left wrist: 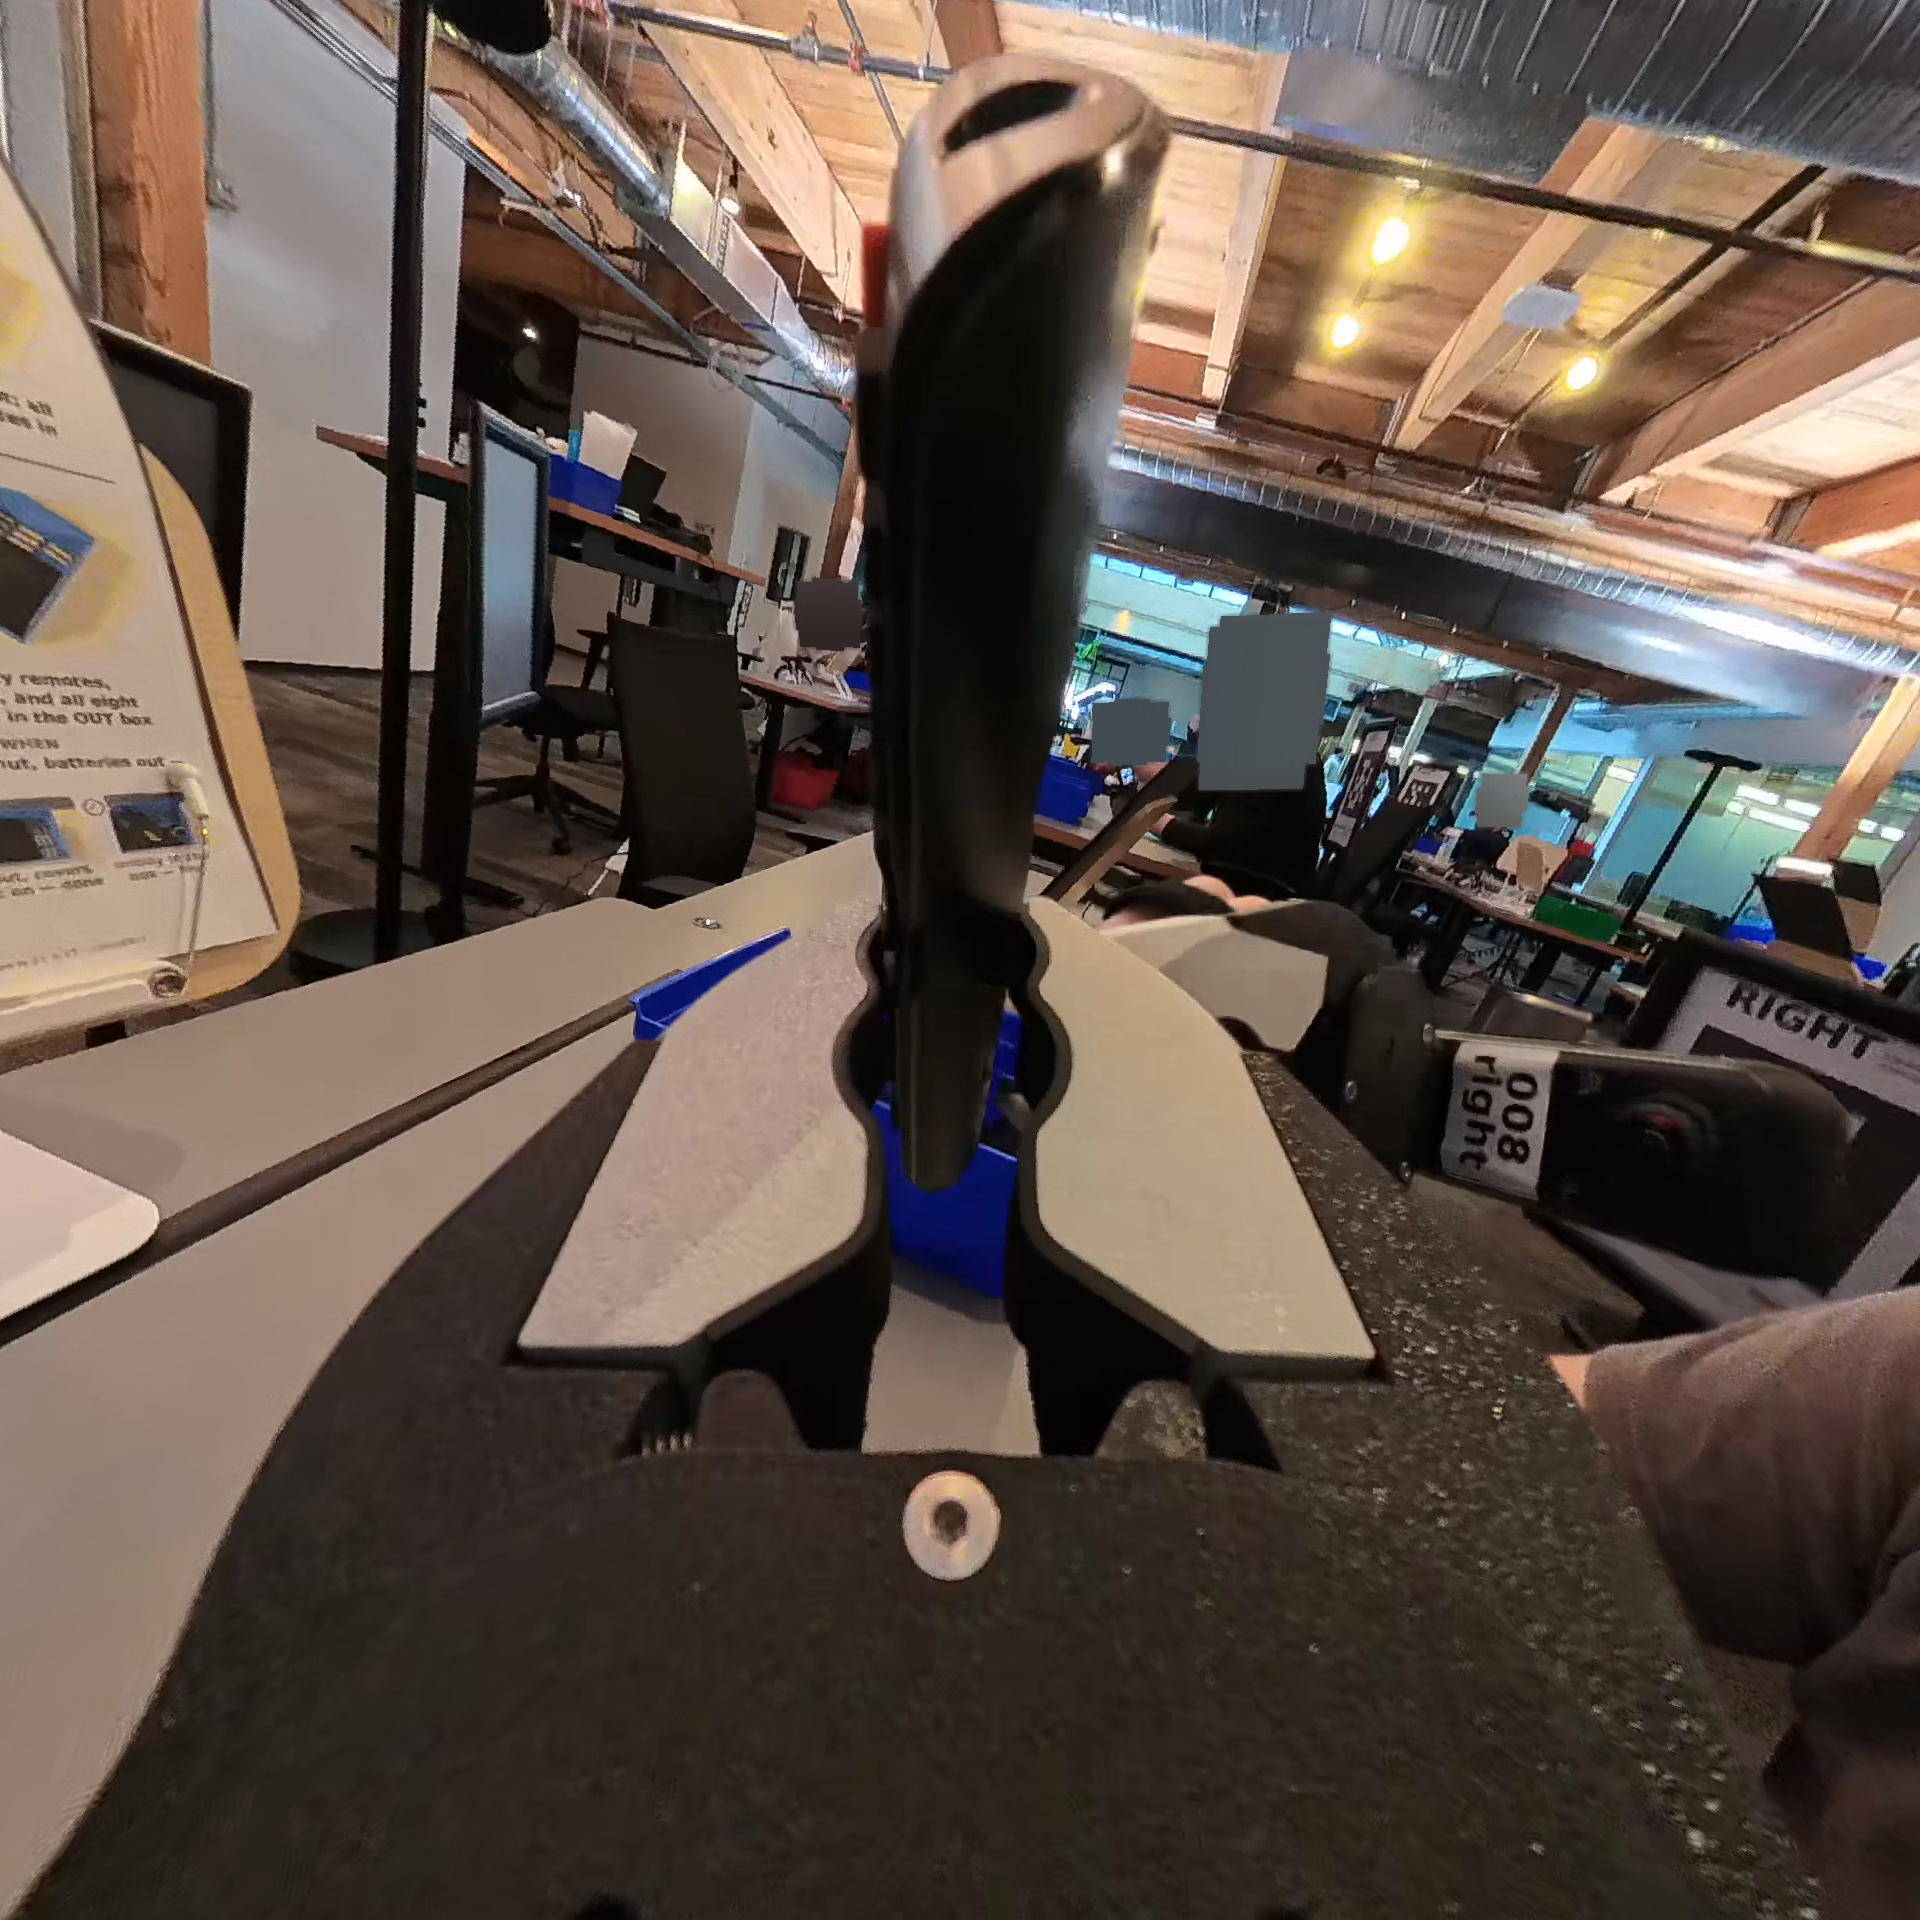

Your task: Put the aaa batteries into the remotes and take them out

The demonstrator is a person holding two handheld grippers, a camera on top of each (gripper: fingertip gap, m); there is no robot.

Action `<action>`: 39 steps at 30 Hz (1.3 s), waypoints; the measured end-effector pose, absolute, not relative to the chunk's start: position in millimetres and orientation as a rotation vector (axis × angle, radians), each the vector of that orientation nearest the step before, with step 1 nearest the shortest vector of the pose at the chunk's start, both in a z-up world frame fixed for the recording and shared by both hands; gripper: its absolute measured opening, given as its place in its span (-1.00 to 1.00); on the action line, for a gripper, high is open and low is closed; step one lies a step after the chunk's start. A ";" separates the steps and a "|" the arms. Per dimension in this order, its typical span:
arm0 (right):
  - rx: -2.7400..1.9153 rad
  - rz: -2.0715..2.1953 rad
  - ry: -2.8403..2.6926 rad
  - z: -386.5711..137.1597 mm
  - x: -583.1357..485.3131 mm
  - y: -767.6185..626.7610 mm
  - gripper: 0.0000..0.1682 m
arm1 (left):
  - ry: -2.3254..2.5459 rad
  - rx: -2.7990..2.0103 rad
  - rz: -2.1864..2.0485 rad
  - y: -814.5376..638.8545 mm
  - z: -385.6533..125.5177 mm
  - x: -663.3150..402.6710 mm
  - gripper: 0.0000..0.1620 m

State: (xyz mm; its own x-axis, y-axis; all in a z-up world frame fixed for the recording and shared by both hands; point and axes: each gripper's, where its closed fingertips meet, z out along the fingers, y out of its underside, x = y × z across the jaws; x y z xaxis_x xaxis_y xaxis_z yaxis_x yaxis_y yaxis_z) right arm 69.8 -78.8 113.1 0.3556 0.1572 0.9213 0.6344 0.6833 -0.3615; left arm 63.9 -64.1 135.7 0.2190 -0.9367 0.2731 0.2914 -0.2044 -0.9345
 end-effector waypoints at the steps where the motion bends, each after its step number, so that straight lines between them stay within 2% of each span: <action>1: -0.817 -0.309 -1.158 118.7 73.0 -78.6 -0.76 | 0.666 -1.284 -1.329 -62.1 137.3 61.1 -0.75; 5: -1.014 0.012 -0.951 136.0 89.3 -67.4 -0.67 | 0.586 -1.268 -1.482 -57.1 139.7 55.0 -0.75; 6: -1.100 0.165 -0.916 133.6 89.7 -63.6 -0.59 | 0.577 -1.264 -1.520 -56.5 139.7 54.5 -0.74; 9: -1.244 0.571 -0.881 123.7 84.6 -61.0 -0.58 | 0.585 -1.232 -1.565 -57.6 141.4 54.6 -0.74; 15: -1.274 0.931 -0.737 131.6 91.1 -60.0 -0.57 | 0.571 -1.144 -1.492 -57.8 151.4 46.0 -0.74; 18: -1.346 1.144 -0.697 121.0 85.2 -56.2 -0.50 | 0.575 -1.149 -1.519 -56.3 149.2 46.3 -0.74; 21: -1.360 1.413 -0.635 118.0 78.4 -57.0 -0.50 | 0.568 -1.174 -1.575 -53.0 143.8 49.4 -0.75; 27: -1.397 1.362 -0.721 103.8 72.9 -54.7 -0.72 | 0.573 -1.209 -1.635 -49.6 137.2 51.8 -0.74; 34: -1.428 1.516 -0.684 98.7 73.8 -53.3 -0.75 | 0.579 -1.224 -1.618 -45.2 134.9 51.3 -0.73; 39: -1.436 1.635 -0.618 97.3 78.9 -48.8 -0.75 | 0.561 -1.235 -1.604 -36.4 138.9 33.9 -0.64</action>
State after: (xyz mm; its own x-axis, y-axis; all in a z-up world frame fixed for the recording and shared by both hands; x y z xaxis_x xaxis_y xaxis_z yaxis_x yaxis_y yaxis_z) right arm 78.9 -48.8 97.3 0.0227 0.8408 -0.5409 -0.2726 -0.5153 -0.8125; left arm 33.9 -36.4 138.9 0.0151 -0.8954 0.4451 0.4223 -0.3978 -0.8145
